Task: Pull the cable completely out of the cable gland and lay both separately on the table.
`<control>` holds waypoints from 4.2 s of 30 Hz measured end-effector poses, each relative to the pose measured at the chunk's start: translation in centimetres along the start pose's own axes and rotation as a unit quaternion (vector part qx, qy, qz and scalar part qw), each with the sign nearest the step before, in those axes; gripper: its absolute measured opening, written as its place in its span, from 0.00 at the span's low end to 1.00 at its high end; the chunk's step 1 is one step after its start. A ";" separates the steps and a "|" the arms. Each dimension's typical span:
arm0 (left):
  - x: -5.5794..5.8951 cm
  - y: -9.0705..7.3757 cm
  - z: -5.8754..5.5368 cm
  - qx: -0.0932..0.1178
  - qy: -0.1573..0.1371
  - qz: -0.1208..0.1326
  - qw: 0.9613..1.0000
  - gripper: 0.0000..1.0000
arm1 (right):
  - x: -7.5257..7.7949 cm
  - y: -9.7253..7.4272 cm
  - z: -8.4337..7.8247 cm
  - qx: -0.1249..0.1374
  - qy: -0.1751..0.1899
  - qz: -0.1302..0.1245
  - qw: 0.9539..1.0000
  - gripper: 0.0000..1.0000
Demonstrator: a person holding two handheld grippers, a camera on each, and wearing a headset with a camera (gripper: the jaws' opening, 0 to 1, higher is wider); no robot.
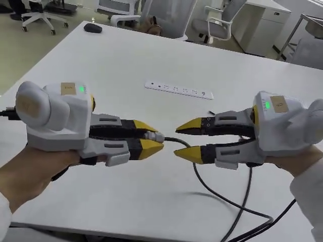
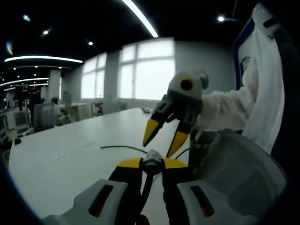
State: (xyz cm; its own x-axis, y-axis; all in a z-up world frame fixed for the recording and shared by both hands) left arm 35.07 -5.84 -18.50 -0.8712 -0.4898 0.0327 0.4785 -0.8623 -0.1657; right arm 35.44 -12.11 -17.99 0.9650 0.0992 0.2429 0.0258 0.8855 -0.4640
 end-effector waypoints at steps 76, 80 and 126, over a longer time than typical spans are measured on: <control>-1.2 -0.6 0.8 0.023 -0.009 0.023 0.999 0.17 | 1.0 -3.5 -3.9 -0.015 0.062 -0.070 0.995 0.08; -1.2 -0.6 0.7 0.022 -0.009 0.023 0.999 0.17 | 0.9 -3.5 -3.6 -0.011 0.065 -0.071 0.995 0.18; -1.2 -0.5 0.2 0.009 -0.006 0.017 1.000 0.17 | 1.4 0.5 -1.0 -0.012 -0.010 -0.012 1.000 0.05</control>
State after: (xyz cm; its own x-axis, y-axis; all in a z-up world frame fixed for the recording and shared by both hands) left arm 35.89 -4.89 -18.28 -0.8530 -0.5205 0.0390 0.5100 -0.8470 -0.1498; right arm 37.06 -11.96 -18.73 0.9587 0.0877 0.2707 0.0549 0.8765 -0.4783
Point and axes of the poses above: the centre of the closed fingertips' face, and the gripper's own axes: y roughly forward along the fingers, x roughly to its right, z roughly out of its top, the point moved 3 cm from there along -y, roughly backward along the fingers, and after that the axes turned 6 degrees about z, right-handed, at the moved point
